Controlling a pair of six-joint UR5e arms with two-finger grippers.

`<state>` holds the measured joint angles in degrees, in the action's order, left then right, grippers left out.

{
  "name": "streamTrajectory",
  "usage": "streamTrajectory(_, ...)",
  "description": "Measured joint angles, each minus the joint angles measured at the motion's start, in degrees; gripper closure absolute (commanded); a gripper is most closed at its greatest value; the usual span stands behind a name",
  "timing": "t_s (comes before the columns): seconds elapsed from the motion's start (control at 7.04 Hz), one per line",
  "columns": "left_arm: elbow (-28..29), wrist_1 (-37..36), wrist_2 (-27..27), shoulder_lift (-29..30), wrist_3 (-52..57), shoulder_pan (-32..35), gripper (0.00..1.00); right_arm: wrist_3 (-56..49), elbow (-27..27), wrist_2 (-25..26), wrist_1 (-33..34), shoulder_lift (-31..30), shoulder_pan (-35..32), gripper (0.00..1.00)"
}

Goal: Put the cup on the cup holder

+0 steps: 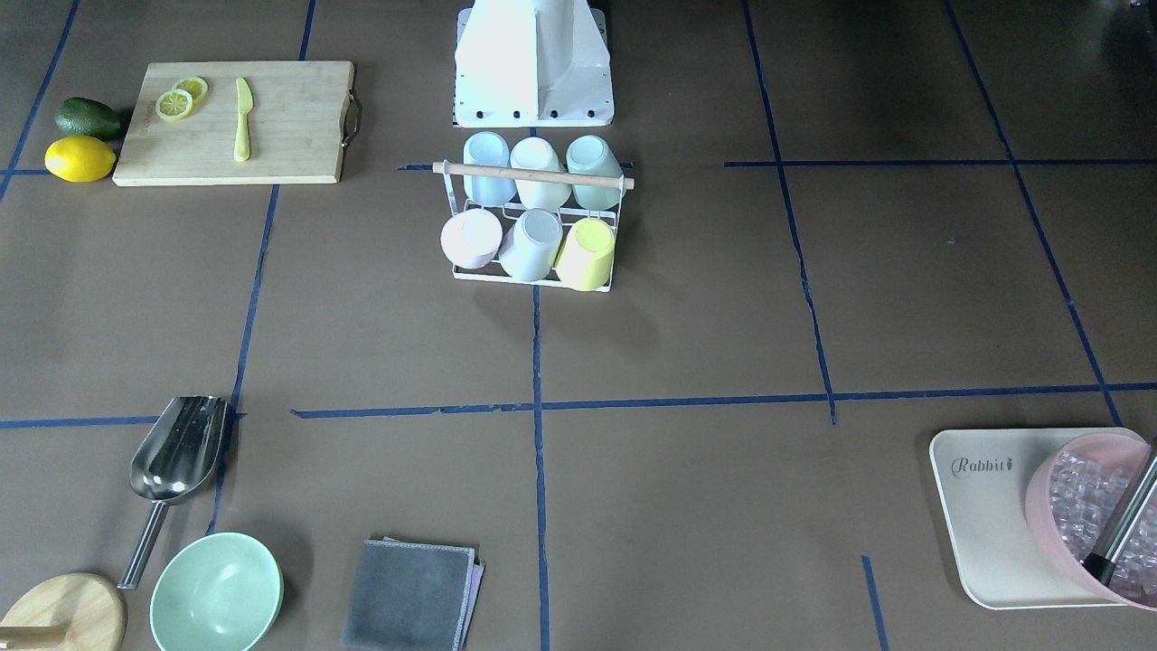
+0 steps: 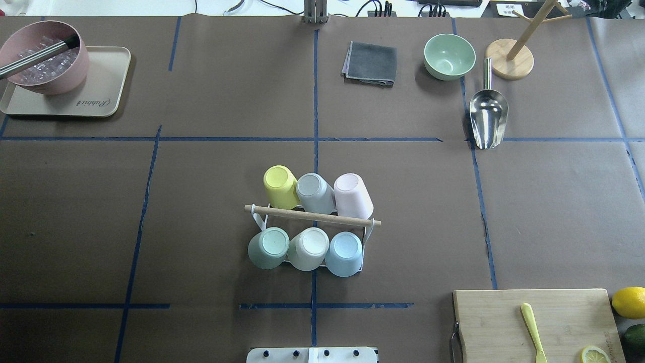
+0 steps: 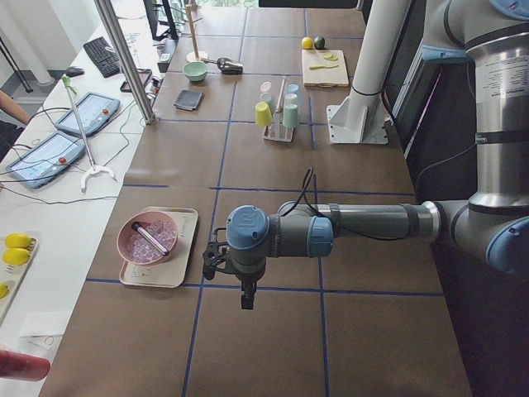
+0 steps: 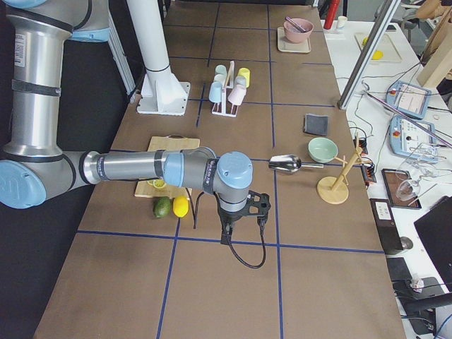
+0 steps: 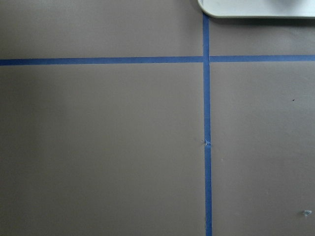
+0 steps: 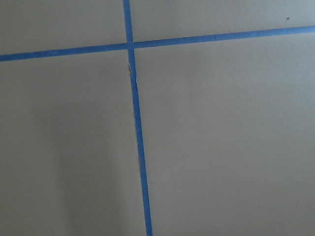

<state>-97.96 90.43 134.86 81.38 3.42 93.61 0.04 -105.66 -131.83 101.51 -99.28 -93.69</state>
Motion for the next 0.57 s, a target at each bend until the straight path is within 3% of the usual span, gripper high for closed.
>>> streamTrajectory(0.57, 0.1, 0.0, 0.0, 0.5, 0.0, 0.1, 0.0, -0.2, 0.0, 0.0, 0.0, 0.0, -0.5, 0.0)
